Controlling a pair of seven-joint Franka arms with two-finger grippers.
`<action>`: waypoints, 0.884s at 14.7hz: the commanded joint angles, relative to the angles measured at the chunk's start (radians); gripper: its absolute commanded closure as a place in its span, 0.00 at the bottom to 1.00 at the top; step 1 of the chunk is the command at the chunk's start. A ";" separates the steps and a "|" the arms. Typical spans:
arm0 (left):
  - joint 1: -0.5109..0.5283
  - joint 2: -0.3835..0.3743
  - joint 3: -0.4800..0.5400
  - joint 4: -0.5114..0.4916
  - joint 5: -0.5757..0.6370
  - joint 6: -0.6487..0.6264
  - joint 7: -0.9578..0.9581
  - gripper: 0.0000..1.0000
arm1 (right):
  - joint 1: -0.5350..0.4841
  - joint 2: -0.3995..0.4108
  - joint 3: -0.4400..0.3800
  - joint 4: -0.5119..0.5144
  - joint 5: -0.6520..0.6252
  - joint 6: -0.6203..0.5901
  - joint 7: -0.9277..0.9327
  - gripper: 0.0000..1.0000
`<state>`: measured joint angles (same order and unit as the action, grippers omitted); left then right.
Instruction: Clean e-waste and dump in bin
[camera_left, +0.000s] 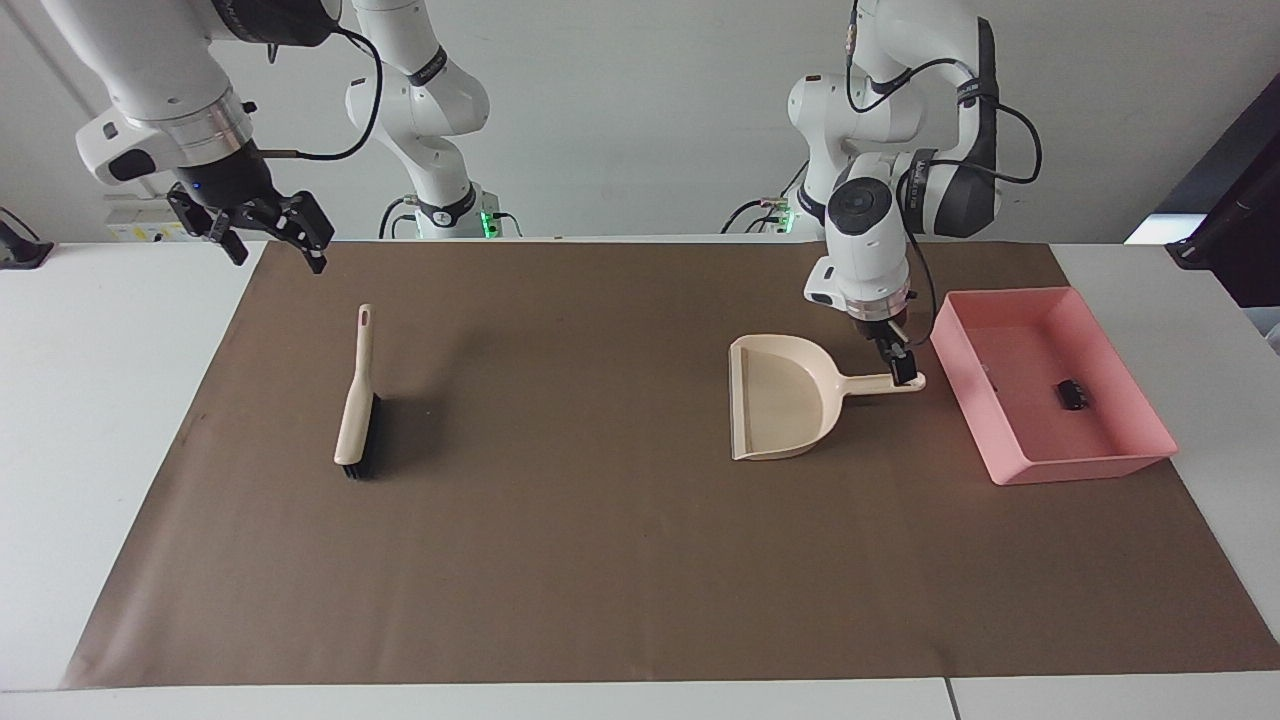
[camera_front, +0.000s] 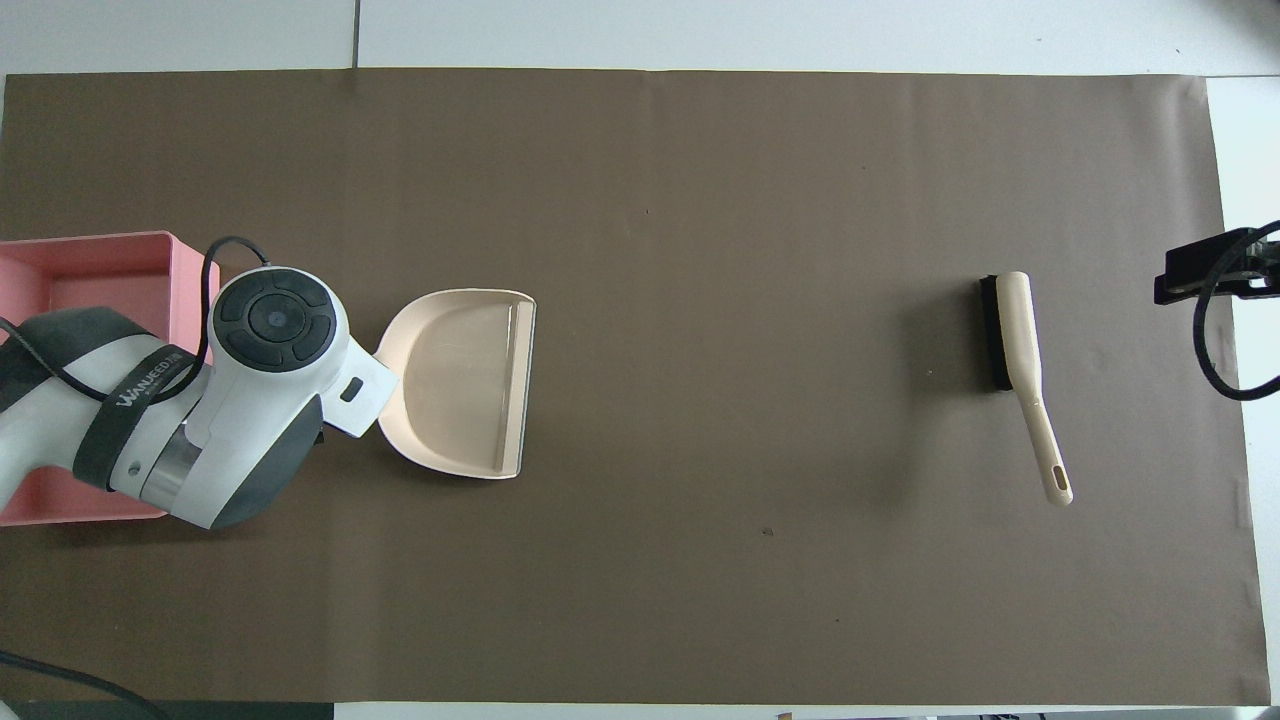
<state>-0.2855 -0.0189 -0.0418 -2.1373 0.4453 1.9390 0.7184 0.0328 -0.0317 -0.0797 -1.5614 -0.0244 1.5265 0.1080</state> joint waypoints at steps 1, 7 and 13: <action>0.083 -0.029 -0.001 -0.016 -0.014 -0.041 -0.337 0.02 | 0.006 -0.013 -0.009 -0.008 0.000 -0.011 -0.016 0.00; 0.224 -0.026 0.005 0.071 -0.261 -0.048 -0.525 0.02 | 0.010 -0.014 -0.008 -0.014 0.000 0.003 -0.028 0.00; 0.330 -0.023 0.007 0.383 -0.462 -0.242 -0.660 0.02 | 0.015 -0.016 -0.006 -0.014 0.000 -0.017 -0.047 0.00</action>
<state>0.0231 -0.0494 -0.0274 -1.8839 0.0240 1.8088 0.1099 0.0443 -0.0317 -0.0821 -1.5619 -0.0244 1.5254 0.0862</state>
